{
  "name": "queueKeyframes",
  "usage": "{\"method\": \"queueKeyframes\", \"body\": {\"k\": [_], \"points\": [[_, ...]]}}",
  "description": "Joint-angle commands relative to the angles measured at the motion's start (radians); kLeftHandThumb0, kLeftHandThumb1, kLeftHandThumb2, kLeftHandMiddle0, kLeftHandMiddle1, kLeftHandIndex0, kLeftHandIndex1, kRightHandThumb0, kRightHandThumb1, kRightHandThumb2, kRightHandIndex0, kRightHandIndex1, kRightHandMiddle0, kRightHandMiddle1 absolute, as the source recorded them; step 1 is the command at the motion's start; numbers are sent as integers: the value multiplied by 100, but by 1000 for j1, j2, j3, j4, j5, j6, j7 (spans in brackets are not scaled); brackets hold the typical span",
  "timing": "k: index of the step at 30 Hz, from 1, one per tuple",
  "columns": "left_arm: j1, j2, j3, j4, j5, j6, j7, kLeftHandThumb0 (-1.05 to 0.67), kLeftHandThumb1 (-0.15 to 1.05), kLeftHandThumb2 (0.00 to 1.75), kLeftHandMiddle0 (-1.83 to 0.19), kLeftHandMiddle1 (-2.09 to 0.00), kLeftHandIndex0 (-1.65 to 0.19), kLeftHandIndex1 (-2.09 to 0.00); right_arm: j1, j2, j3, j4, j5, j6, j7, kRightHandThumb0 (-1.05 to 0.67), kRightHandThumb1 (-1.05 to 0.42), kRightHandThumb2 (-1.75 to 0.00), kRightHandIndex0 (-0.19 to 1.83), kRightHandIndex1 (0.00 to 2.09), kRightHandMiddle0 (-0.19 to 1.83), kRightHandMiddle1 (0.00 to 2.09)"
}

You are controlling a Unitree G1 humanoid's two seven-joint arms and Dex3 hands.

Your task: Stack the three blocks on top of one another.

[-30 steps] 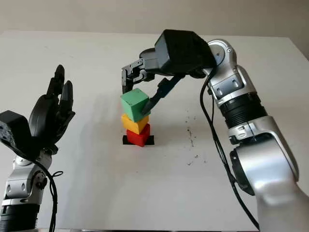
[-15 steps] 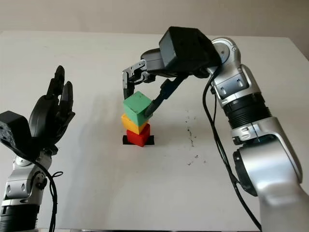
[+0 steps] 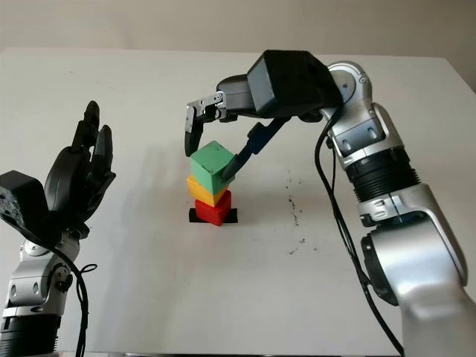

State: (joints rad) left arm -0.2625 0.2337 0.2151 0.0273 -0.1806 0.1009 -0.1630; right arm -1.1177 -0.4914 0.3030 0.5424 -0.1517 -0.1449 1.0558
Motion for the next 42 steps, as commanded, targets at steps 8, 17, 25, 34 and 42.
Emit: {"method": "queueKeyframes", "body": {"k": [8,17,25,34,42], "points": [[0,7,5,-1,-4,0,-4,-77,105,58,19,0,19,0,-8,-8,4,9,-33,-60,-15,-70,-83,-5,-17,2,-13,63],[-5,7,4,5,0,-7,-2,-78,105,58,19,0,19,0,-26,-20,-20,8,-17,-95,13,-86,-85,-6,-19,0,-19,10],[-3,6,3,2,-2,-9,-5,-77,105,58,19,0,19,0,-23,-7,-16,53,-34,-172,-28,-84,-85,-5,-19,0,-17,9],[8,1,2,-18,-3,4,5,-78,105,58,19,0,19,0,-38,-18,-37,37,-28,-160,-24,-93,-90,-7,-19,0,-19,2],[14,-1,-2,-26,-2,6,8,-78,105,60,19,0,19,0,53,-60,-290,-101,219,22,-96,-104,-105,-41,-19,0,-19,0]]}}
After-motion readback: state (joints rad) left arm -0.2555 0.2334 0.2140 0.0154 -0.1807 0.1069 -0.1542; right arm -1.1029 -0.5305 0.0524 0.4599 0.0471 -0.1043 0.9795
